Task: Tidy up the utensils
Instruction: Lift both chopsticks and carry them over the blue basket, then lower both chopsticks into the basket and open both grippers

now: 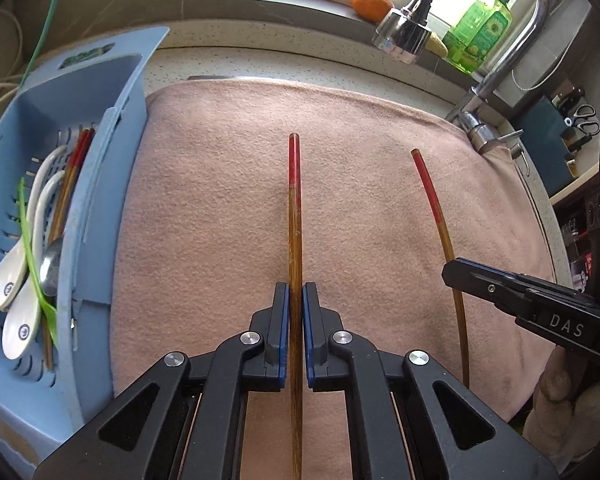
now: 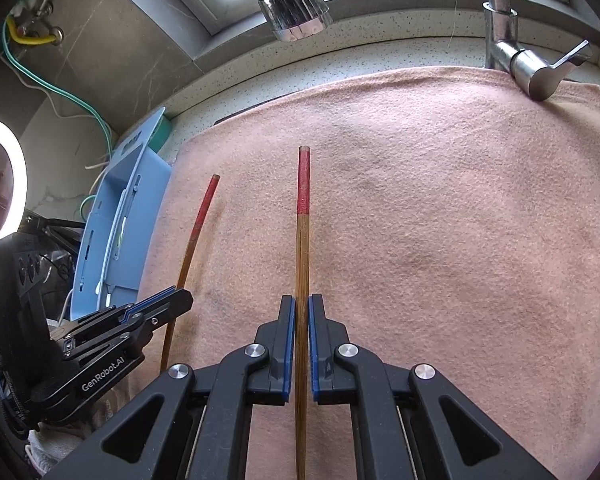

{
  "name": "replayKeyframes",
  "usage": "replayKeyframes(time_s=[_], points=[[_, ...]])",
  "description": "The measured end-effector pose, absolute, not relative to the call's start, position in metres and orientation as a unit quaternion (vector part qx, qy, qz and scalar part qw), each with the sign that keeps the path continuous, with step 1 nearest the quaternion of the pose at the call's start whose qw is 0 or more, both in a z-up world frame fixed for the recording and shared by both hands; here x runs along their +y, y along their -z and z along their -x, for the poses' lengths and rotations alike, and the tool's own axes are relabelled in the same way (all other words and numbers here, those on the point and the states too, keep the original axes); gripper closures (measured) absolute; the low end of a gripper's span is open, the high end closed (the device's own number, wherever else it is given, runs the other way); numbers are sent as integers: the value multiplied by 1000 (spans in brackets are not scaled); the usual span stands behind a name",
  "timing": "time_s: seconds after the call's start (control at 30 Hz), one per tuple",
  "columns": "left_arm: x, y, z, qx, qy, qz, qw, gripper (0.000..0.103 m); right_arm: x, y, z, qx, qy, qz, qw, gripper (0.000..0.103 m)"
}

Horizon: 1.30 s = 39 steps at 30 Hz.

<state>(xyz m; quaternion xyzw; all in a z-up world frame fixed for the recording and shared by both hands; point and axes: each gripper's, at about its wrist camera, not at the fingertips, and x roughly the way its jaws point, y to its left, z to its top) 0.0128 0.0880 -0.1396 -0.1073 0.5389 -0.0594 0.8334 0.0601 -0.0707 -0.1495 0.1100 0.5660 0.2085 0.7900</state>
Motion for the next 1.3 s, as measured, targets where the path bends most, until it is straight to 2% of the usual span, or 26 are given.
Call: replayKeyframes(time_s=[0.3,0.6,0.9,1.3], points=[[106,102,1,499,51,121,857,98,-43,126,-61,547,-240,-100,795,97],[156,70,16,458,8,135,879,98,8,86,-64,516,-295,-93,799,97],[203,64,27,444,-37,147,883,98,70,67,-65,499,-343,-79,792,97],[238,65,21,441,-70,141,883,98,132,69,-75,499,-373,-56,780,97]])
